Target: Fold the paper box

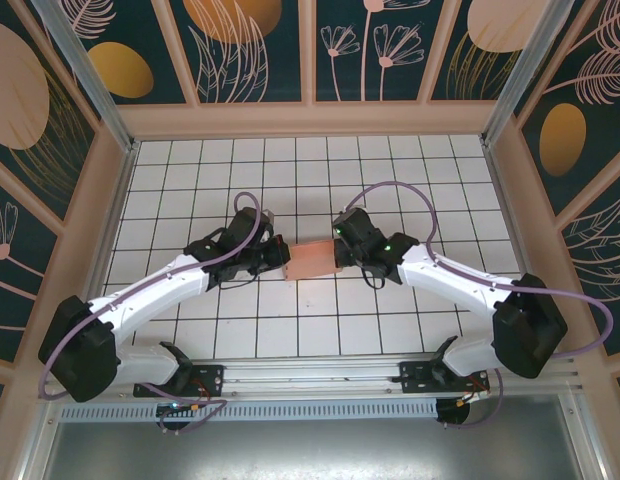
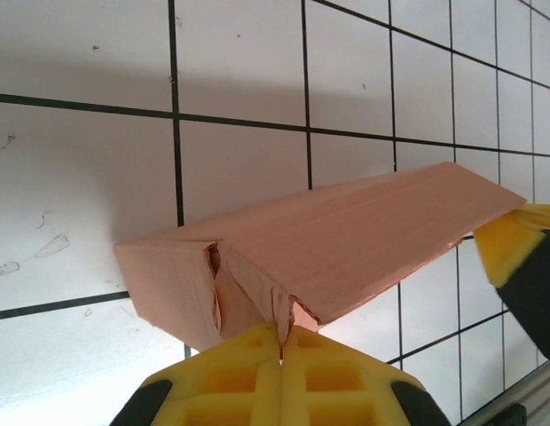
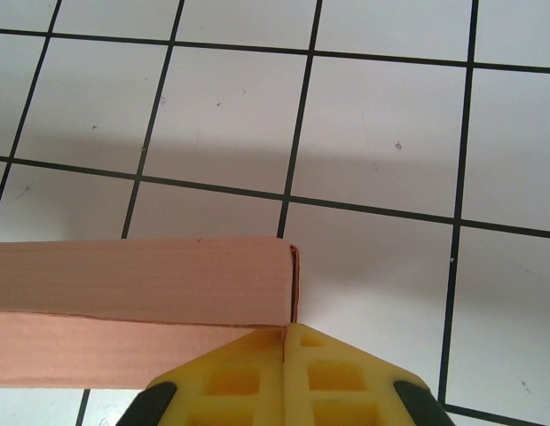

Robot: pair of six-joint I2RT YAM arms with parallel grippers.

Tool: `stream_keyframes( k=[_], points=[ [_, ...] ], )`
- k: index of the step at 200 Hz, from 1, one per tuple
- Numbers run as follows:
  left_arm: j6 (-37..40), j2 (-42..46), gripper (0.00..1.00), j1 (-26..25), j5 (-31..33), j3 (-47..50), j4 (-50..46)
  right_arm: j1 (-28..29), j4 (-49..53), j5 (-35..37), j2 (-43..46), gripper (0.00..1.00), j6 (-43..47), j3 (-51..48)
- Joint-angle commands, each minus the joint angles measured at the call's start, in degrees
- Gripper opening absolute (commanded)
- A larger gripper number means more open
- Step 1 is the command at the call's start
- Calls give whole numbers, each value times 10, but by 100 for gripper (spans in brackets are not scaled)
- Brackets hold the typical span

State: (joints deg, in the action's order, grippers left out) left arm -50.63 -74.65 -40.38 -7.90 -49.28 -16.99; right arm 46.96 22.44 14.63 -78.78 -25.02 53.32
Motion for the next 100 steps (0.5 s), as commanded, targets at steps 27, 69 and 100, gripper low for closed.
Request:
stream_keyframes(
  k=[27, 69, 100],
  points=[
    [40, -26, 0, -1, 32, -31, -37, 5, 34, -16, 23, 0, -51, 32],
    [60, -49, 10, -1, 24, -57, -49, 5, 48, -14, 22, 0, -81, 37],
    [74, -41, 34, -1, 67, -80, -89, 5, 57, -10, 16, 0, -86, 46]
  ],
)
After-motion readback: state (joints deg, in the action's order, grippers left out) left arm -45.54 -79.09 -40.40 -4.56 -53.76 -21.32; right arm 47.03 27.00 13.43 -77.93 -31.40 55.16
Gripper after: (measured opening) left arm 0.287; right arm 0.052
